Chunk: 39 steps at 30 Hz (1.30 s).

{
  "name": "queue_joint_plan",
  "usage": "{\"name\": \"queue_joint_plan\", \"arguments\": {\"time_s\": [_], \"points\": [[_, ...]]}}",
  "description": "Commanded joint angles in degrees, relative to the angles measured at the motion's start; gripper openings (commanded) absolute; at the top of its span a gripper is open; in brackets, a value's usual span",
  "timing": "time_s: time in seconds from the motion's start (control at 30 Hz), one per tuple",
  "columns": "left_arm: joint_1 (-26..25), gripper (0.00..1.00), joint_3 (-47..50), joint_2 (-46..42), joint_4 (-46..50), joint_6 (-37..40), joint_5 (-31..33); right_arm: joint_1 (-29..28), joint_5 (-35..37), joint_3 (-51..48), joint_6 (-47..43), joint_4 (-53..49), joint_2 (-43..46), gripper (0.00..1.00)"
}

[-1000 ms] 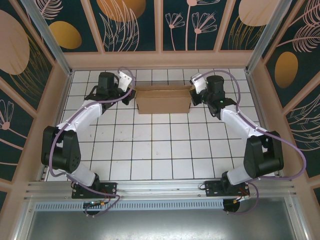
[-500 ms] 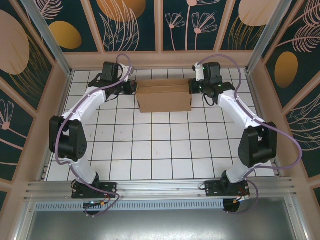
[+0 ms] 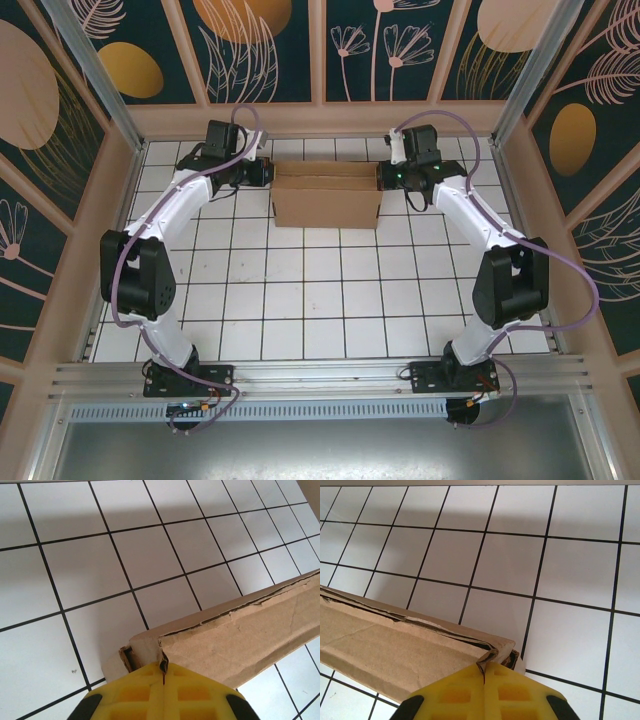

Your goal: Fold the paper box

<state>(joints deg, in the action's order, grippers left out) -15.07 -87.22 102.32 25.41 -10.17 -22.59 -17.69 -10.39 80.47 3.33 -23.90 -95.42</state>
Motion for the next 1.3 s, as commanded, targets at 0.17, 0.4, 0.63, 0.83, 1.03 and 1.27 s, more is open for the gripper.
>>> {"name": "queue_joint_plan", "arguments": {"time_s": [0.17,0.4,0.63,0.83,1.03,1.27], "points": [[-1.4,0.0,-4.4,2.8,6.1,-1.3,-2.4,-1.9,1.6,-2.6,-2.9,-0.9,0.4,0.0],[-1.4,0.0,-3.1,3.1,8.0,1.4,3.3,-2.5,4.7,-3.0,-4.6,-1.0,0.8,0.0],[-1.4,0.0,-0.7,2.7,7.9,2.7,8.2,-2.7,6.7,-4.0,-5.6,-0.3,1.6,0.0],[-1.4,0.0,-0.3,2.9,7.8,2.9,9.5,-3.4,9.7,-4.8,-7.1,-0.4,1.9,0.0],[-1.4,0.0,0.1,2.9,7.5,2.6,9.4,-3.5,10.3,-5.9,-7.2,0.2,2.8,0.0],[-1.5,0.0,5.7,1.1,2.7,0.3,6.4,-3.9,8.9,-9.9,-4.8,2.9,3.5,0.0]]}}
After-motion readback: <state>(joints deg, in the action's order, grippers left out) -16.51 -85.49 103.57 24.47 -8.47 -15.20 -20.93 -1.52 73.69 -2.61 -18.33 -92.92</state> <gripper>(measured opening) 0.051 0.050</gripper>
